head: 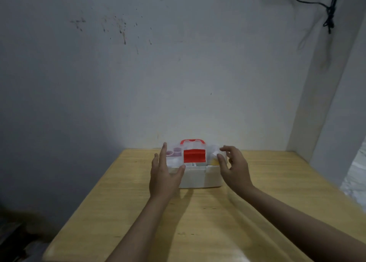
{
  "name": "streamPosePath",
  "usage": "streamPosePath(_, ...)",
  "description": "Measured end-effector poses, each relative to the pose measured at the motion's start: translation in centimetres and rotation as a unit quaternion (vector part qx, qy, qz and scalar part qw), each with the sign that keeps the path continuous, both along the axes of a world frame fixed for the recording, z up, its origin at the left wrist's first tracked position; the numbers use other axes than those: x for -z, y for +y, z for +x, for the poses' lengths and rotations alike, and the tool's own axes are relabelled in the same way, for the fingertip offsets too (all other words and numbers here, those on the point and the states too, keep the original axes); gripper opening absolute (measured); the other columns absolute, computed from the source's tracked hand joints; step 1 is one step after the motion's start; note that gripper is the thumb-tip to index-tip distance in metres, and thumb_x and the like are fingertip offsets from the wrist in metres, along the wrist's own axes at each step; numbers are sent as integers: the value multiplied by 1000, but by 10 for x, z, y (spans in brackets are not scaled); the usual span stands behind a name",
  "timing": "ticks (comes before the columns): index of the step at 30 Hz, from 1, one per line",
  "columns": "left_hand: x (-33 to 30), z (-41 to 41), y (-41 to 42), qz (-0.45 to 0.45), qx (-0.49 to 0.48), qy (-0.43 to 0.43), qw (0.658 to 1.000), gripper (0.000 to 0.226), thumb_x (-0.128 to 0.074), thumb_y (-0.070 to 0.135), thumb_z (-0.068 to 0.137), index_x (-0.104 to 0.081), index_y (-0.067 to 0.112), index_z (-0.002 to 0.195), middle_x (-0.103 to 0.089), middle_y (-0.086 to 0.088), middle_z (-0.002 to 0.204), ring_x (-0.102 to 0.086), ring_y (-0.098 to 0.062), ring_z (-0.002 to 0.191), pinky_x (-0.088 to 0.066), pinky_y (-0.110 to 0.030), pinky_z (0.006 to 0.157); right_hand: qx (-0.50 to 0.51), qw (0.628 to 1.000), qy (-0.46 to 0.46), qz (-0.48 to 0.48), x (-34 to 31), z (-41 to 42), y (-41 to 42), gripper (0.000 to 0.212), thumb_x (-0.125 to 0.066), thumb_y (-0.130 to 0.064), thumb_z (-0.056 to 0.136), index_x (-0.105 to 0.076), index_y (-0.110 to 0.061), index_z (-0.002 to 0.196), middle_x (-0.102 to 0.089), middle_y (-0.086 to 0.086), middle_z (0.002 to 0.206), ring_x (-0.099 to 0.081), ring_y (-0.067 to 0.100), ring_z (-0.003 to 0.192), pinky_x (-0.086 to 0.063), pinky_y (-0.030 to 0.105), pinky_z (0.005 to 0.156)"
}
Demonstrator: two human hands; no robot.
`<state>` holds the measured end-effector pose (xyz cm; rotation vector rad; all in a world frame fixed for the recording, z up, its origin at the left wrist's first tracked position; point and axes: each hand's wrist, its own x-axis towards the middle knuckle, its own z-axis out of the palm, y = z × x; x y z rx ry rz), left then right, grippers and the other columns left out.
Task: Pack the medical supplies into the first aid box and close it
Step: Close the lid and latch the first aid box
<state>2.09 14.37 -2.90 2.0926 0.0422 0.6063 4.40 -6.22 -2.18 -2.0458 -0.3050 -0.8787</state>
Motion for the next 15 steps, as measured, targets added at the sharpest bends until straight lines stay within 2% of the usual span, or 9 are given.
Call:
streamPosePath(2,3,1,0,8,10,15,1000,75,-68,49,77,-29,45,141,-28,-4,154,-30,-25,139,-48,-42,93,-3,1000,-2,-23,6,-3,-3,21,-61,-17,89,-59,-10,108,-62,1,106,-56,10,100,-48,22,84)
streamPosePath(4,4,-1,-1,-8,14,16,1000,69,-69,48,77,-39,38,138,-29,-4,154,-28,-24,141,-44,-41,97,-4,999,4,-41,9,-6,-5,24,-62,-16,88,-58,-9,110,-62,4,111,-53,7,103,-40,7,87)
streamPosePath(6,3,-1,0,-35,19,2,999,63,-69,44,78,-44,35,136,-35,-3,151,-28,-21,141,-41,-37,99,1,999,12,-46,8,-7,-3,25,-63,-17,87,-58,-8,111,-62,5,112,-53,9,105,-34,2,85)
streamPosePath(9,3,1,1,-56,20,-13,998,54,-67,40,82,-49,34,133,-42,-1,146,-32,-21,139,-40,-35,99,15,999,18,-46,-3,-6,4,24,-62,-20,88,-60,-8,109,-62,9,116,-55,20,113,-37,17,90)
streamPosePath(11,5,2,1,-54,14,-20,998,50,-65,39,84,-51,34,132,-44,-2,145,-36,-21,137,-43,-35,97,8,998,23,-57,-14,-5,13,28,-60,-24,89,-60,-9,112,-60,9,123,-52,21,119,-38,25,94)
streamPosePath(13,6,2,0,-53,1,-27,998,48,-63,38,85,-51,33,132,-45,-3,145,-40,-22,134,-45,-34,93,-13,996,31,-77,-23,-2,22,31,-58,-29,90,-60,-11,116,-61,7,124,-53,20,118,-39,26,95)
streamPosePath(15,6,3,-2,-52,-9,-32,998,46,-62,37,86,-52,34,131,-46,-3,143,-42,-23,133,-48,-36,93,-29,995,59,-72,-30,2,29,30,-56,-31,91,-63,-12,114,-66,5,118,-58,18,110,-43,25,88)
